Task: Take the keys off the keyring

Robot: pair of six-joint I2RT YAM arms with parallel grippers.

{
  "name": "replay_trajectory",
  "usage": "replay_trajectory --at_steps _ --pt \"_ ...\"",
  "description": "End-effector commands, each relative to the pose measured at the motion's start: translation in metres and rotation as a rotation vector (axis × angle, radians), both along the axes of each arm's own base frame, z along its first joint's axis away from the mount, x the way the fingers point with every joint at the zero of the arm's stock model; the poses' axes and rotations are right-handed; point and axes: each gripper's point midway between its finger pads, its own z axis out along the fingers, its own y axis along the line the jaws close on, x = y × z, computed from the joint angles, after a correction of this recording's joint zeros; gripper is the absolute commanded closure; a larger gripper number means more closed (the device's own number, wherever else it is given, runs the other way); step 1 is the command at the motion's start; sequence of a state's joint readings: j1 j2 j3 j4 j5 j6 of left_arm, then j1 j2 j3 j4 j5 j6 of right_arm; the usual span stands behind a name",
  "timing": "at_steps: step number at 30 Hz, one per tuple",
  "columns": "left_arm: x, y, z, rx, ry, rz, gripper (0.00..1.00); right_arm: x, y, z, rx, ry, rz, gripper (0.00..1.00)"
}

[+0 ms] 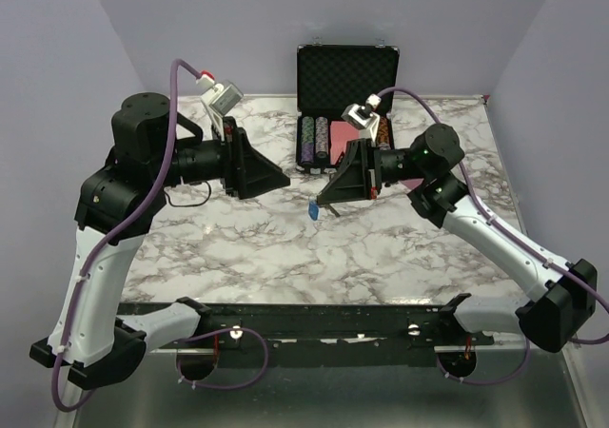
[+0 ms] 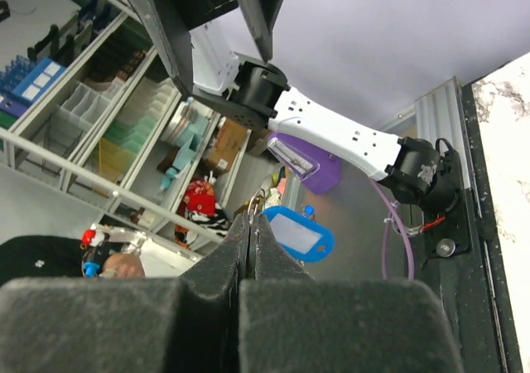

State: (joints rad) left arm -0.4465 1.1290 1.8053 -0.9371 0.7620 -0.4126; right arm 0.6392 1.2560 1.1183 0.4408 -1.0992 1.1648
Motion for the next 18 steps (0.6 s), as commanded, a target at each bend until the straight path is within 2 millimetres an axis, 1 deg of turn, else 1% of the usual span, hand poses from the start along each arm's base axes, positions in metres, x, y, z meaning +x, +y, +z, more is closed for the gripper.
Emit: replay_trajectory --at_steps 1,5,8,18 --pt "-0.033 -0.010 0.007 -0.066 -0.023 -0.188 0.50 -0.014 -0.006 0.009 0.015 -0.038 0.112 0.99" --pt "-0.036 -0.017 0.002 -0.067 -0.014 -0.224 0.51 -0.012 -0.005 0.011 0.010 -0.030 0.122 0.99" --pt "-0.032 -0.021 -0.001 -0.055 -0.003 -0.222 0.51 -0.012 -0.003 0.013 0.007 -0.025 0.137 0.99" --pt "-0.014 -0.029 -0.006 -0.019 0.010 -0.213 0.55 -0.009 0.002 0.024 0.009 -0.022 0.151 0.99"
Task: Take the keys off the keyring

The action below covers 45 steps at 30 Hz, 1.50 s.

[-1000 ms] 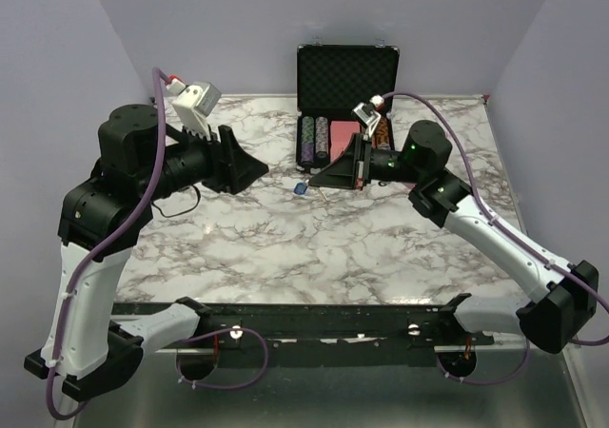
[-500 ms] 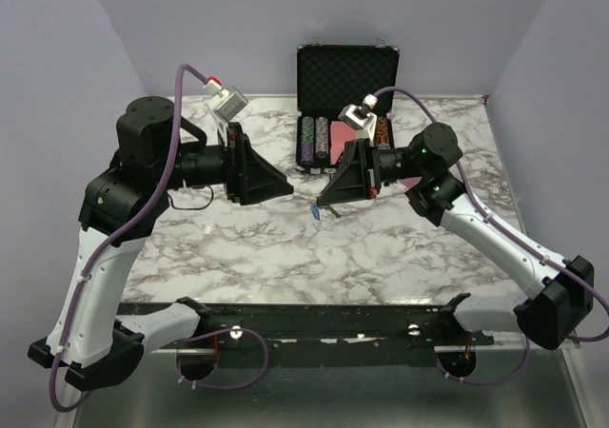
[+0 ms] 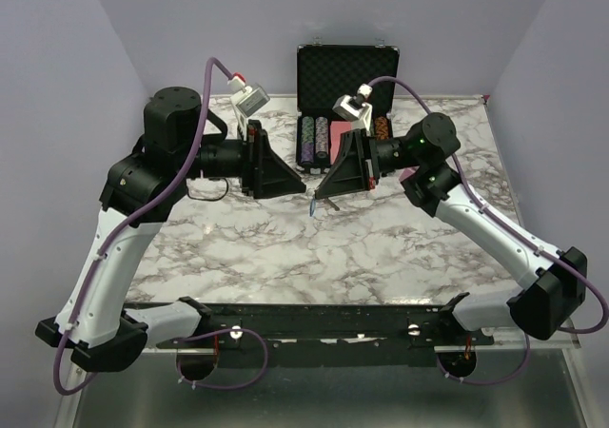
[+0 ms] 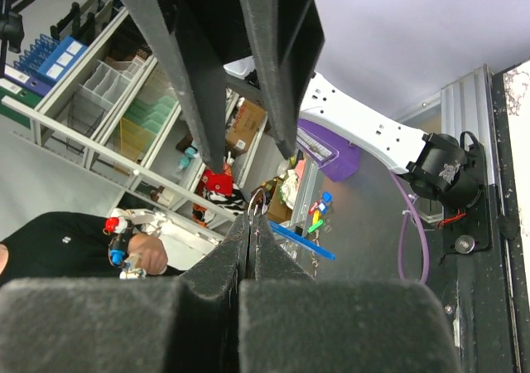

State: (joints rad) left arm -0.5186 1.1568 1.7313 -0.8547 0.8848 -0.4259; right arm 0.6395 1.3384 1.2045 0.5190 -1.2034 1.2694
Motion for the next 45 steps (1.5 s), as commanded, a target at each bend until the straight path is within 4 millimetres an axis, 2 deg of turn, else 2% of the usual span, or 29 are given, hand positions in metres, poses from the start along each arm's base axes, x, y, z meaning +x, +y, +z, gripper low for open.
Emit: replay_trajectory --at_steps 1,18,30,33,36,38,45 --pt "0.003 -0.003 0.007 0.003 -0.035 -0.023 0.55 -0.005 -0.001 0.012 0.014 -0.034 0.040 0.99" --pt "0.002 -0.009 0.001 0.003 0.001 -0.066 0.58 -0.004 0.000 0.015 0.007 -0.036 0.047 0.99" --pt "-0.002 -0.019 0.002 -0.011 0.022 -0.122 0.67 -0.005 0.001 0.019 0.013 -0.044 0.050 0.99" --pt "0.000 -0.020 0.003 -0.011 0.027 -0.125 0.76 -0.006 0.002 0.021 0.016 -0.047 0.053 0.99" --pt "0.000 -0.021 0.004 -0.011 0.031 -0.127 0.93 -0.006 0.001 0.024 0.020 -0.053 0.052 0.99" --pt "-0.002 -0.021 0.005 -0.015 0.035 -0.128 1.00 -0.007 0.000 0.025 0.021 -0.056 0.051 0.99" --pt "-0.005 -0.022 0.007 -0.030 0.046 -0.109 1.00 -0.009 -0.002 0.025 0.014 -0.060 0.049 0.99"
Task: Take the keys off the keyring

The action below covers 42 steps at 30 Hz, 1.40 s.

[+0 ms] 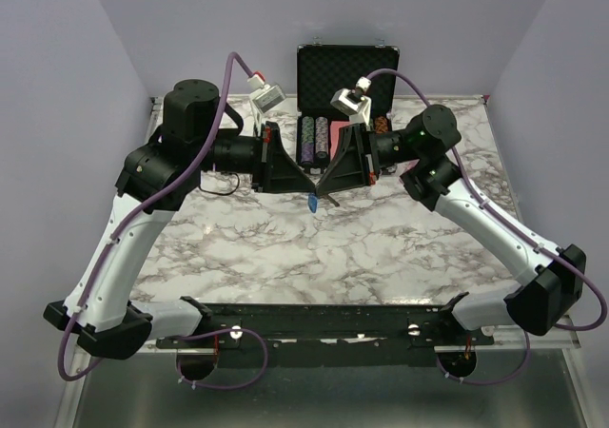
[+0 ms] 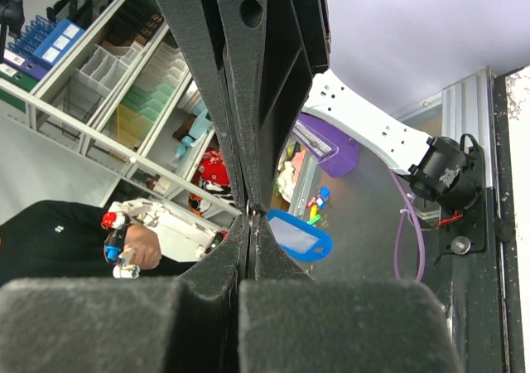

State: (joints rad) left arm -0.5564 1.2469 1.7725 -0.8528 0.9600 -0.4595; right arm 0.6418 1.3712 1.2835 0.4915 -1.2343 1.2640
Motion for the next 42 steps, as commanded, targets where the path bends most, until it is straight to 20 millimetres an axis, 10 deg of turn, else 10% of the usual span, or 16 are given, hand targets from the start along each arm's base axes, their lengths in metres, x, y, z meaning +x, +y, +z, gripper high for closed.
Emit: replay_trajectory --at_steps 1,34,42 --pt "-0.003 -0.002 0.010 -0.032 -0.033 0.009 1.00 -0.009 -0.003 0.013 0.014 -0.037 0.011 0.99" --pt "0.035 0.006 0.057 -0.242 -0.019 0.471 1.00 0.032 0.010 0.046 0.073 -0.025 -0.283 0.99" --pt "0.028 0.009 0.052 -0.243 -0.015 0.459 0.72 0.018 0.004 0.042 0.066 -0.074 -0.219 0.99"
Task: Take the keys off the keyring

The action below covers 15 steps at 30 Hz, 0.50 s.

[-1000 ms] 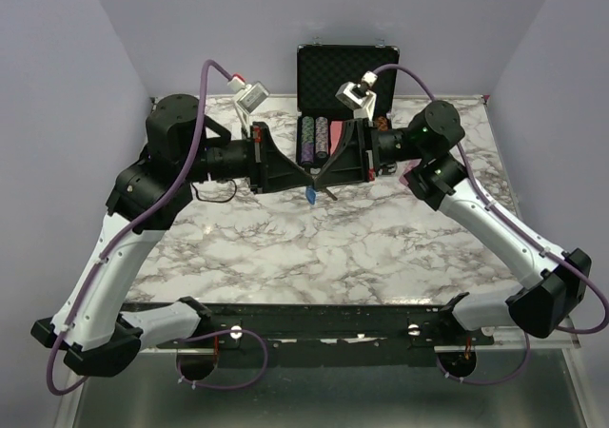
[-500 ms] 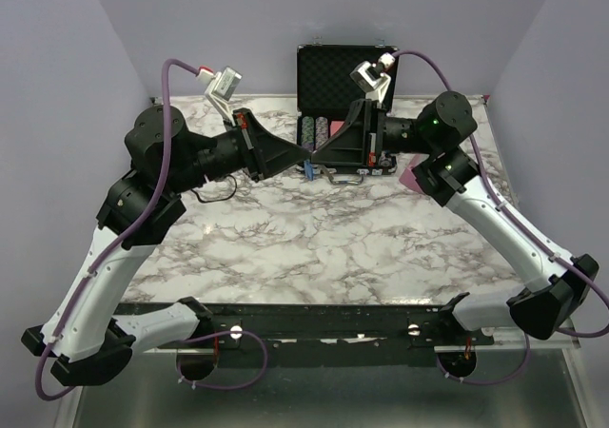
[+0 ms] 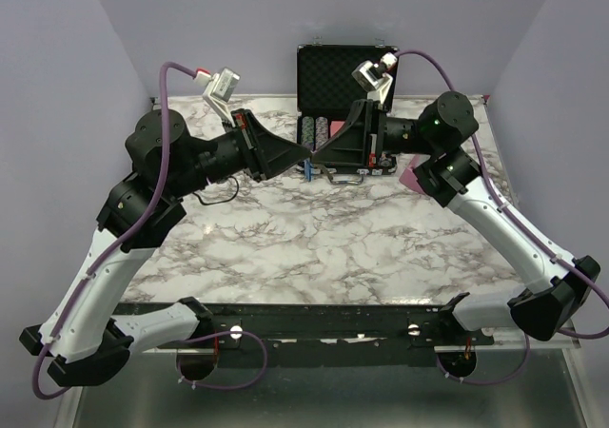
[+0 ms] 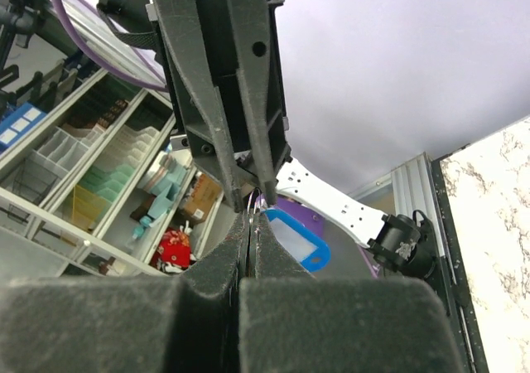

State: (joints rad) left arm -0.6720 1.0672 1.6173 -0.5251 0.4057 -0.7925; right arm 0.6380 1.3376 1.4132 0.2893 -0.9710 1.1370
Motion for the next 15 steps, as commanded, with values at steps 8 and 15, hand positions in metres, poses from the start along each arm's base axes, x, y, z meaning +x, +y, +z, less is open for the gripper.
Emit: replay_trajectory --at_steps 8,15 --pt "-0.014 0.006 0.003 0.020 -0.067 -0.025 0.43 -0.028 -0.008 -0.016 -0.048 -0.054 0.114 0.99" --pt "-0.028 0.002 -0.001 0.131 -0.117 -0.144 0.38 -0.040 -0.014 -0.018 -0.065 -0.066 0.183 0.99"
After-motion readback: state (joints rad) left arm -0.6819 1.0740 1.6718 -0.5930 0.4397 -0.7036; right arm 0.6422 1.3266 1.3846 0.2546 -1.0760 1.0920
